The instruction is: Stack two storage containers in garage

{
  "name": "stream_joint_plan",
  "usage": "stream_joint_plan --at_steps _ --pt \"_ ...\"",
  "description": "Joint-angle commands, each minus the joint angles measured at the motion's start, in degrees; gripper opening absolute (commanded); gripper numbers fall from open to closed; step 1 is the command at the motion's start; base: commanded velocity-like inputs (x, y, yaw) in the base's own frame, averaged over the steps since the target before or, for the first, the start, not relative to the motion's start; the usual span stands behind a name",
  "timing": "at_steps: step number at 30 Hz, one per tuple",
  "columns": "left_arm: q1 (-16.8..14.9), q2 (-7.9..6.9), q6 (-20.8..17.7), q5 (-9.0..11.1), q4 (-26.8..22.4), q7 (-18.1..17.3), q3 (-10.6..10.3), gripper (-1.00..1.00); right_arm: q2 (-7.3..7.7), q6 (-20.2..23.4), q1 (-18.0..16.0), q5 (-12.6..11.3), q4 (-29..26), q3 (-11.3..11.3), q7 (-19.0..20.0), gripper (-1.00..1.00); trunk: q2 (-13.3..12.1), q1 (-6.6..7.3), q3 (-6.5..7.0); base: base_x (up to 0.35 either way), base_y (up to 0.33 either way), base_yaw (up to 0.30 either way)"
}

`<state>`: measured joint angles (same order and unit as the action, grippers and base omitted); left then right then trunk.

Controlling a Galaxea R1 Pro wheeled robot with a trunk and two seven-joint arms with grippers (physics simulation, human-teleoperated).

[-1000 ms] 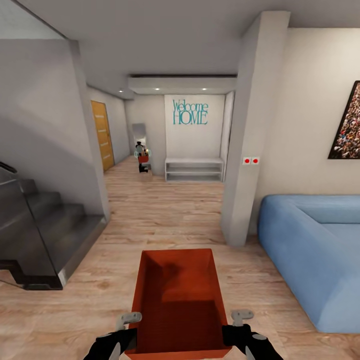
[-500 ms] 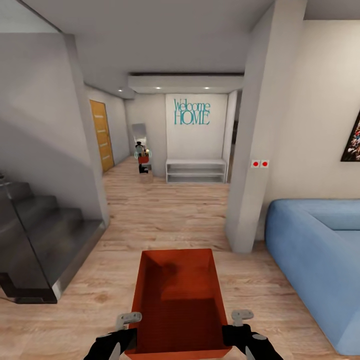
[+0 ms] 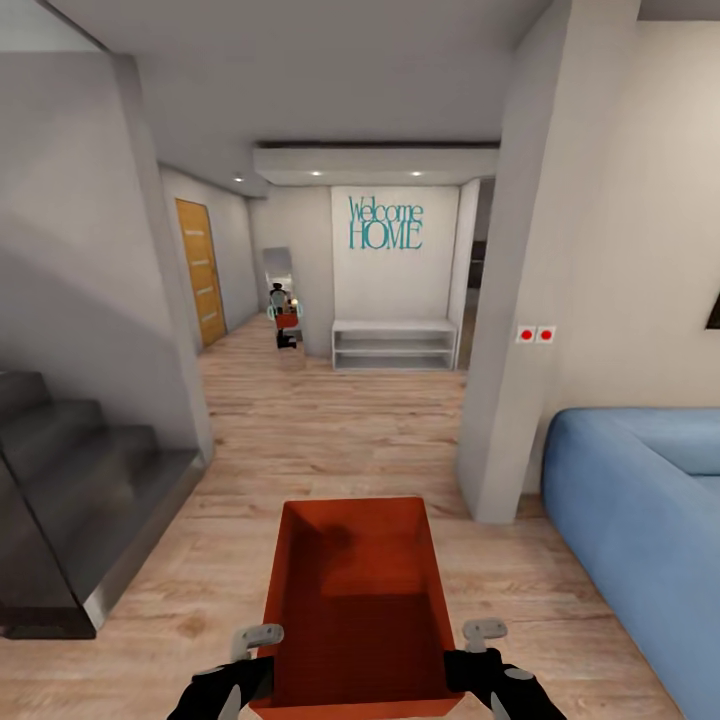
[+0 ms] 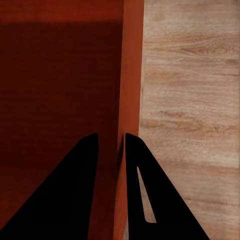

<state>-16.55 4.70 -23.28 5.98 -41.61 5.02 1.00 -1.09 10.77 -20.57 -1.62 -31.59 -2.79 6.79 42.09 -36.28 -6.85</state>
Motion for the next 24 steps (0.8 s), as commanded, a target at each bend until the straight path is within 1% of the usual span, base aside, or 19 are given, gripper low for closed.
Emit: stream_joint_plan --at_steps 1,24 --pt "-0.1 -0.48 1.6 -1.4 -0.2 0.7 0.3 -1.0 0.21 0.3 0.0 0.6 0.0 -0.2 -0.2 -1.0 0.1 -0.05 -0.1 0.327 0.0 0.0" --pt "-0.1 -0.48 1.6 -1.4 -0.2 0.7 0.3 -1.0 0.21 0.3 0.0 0.7 0.0 -0.2 -0.2 -1.0 0.1 -0.05 -0.1 0.327 0.0 0.0"
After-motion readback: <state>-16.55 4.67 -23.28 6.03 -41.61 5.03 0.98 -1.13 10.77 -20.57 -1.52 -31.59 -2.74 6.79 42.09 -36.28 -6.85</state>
